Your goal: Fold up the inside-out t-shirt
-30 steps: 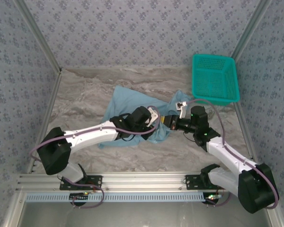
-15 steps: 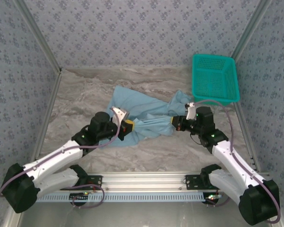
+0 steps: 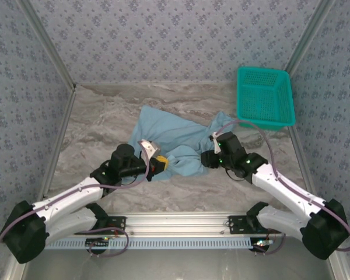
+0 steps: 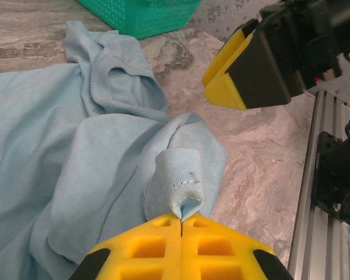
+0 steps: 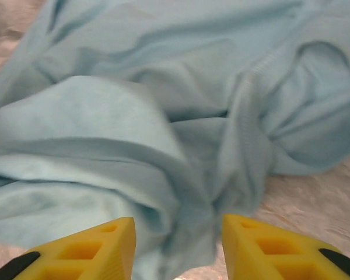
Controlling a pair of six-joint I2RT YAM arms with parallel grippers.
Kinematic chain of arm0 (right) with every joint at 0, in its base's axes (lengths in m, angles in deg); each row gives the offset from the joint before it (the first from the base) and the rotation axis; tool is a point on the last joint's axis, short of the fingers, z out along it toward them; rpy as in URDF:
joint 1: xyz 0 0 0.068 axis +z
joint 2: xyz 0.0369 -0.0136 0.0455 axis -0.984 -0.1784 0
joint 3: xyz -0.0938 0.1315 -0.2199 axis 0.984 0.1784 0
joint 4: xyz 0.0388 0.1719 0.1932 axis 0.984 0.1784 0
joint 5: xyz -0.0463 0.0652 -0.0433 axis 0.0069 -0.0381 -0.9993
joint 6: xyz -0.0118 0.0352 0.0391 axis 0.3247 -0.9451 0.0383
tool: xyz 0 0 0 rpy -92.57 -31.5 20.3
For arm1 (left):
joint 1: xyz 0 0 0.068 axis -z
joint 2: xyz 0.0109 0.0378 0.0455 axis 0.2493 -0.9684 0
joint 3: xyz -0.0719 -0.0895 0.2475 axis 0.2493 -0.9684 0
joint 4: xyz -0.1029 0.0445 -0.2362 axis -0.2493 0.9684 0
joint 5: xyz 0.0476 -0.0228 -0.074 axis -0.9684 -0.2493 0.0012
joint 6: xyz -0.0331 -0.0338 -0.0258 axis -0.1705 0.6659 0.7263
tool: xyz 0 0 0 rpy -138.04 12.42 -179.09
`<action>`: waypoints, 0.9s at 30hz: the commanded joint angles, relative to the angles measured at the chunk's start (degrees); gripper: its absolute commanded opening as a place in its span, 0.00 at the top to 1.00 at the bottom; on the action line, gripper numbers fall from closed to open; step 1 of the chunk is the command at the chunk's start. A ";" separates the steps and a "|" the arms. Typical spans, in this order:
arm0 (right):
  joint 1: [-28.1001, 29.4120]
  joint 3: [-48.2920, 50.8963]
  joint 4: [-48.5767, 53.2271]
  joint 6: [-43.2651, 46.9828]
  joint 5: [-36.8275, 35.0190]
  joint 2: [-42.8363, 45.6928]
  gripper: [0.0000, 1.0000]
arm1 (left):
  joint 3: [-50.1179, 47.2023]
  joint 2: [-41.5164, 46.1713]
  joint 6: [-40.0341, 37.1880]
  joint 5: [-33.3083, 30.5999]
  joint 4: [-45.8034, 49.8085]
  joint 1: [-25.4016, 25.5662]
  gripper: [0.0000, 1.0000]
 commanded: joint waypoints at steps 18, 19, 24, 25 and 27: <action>1.17 -9.39 -0.23 8.43 3.01 -15.48 0.43 | 2.15 0.41 -4.38 2.49 0.71 -0.38 1.00; 1.09 -9.56 -0.05 8.78 3.15 -16.28 0.44 | 2.28 0.31 -4.50 2.58 0.57 -0.42 1.00; 1.00 -10.29 -0.07 10.62 4.56 -19.81 0.46 | 2.37 0.38 -4.68 2.53 1.22 -0.38 1.00; 0.99 -10.33 -0.36 11.60 4.81 -20.16 0.46 | 2.39 0.39 -4.73 2.45 1.42 -0.40 1.00; 1.21 -9.83 -1.23 13.37 6.05 -20.13 0.44 | 2.41 0.40 -4.73 2.19 1.44 -0.39 1.00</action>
